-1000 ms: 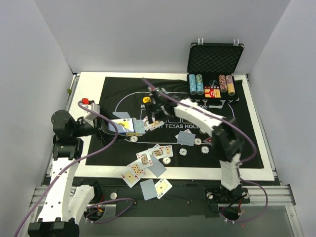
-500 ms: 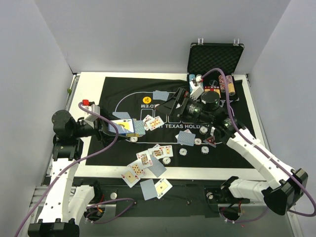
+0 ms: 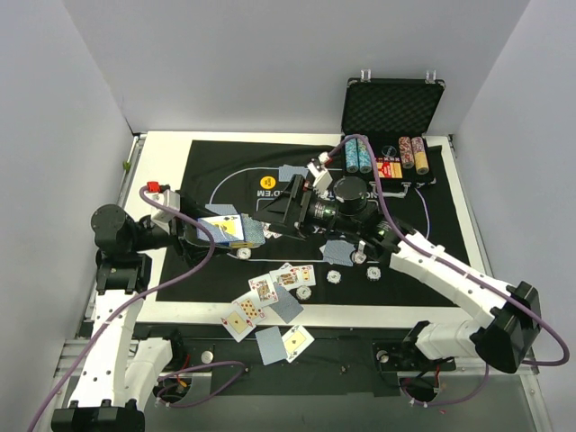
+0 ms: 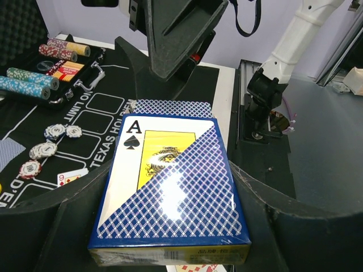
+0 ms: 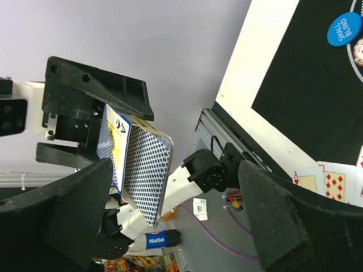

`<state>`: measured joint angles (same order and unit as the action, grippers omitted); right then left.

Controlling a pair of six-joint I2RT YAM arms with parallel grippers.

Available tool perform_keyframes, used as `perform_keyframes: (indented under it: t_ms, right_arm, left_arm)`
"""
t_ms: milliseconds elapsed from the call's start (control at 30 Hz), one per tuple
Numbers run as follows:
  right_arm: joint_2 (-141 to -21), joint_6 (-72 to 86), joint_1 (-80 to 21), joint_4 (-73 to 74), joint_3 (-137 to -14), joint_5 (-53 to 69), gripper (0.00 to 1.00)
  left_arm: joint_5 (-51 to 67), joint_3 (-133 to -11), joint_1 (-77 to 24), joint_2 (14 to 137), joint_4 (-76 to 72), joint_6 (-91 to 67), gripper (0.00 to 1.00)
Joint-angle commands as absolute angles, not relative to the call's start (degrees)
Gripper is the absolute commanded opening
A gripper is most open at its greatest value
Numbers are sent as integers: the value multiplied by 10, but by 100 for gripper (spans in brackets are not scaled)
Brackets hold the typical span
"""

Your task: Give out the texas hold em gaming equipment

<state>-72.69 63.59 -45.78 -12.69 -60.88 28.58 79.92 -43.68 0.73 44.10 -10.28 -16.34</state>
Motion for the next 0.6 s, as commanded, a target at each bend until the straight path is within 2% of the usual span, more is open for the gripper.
perform_keyframes:
  t_ms: [0, 67, 233, 267, 467, 567]
  right_arm:
    - [-740, 676, -466, -210, -599, 299, 83]
    - [-750, 684, -471, -221, -599, 301, 77]
    - [-767, 705, -480, -252, -597, 307, 56]
    - [-769, 708, -482, -254, -594, 306, 55]
    - [-769, 765, -484, -346, -563, 305, 57]
    - [-761, 804, -480, -391, -542, 295, 68]
  left_arm:
    - [797, -437, 5, 437, -151, -182, 0]
    - [793, -430, -12, 438, -178, -198, 0]
    - [788, -423, -14, 438, -218, -231, 0]
    - [788, -424, -14, 439, -219, -230, 0]
    - [787, -424, -15, 439, -218, -232, 0]
    - [787, -423, -14, 437, -218, -232, 0]
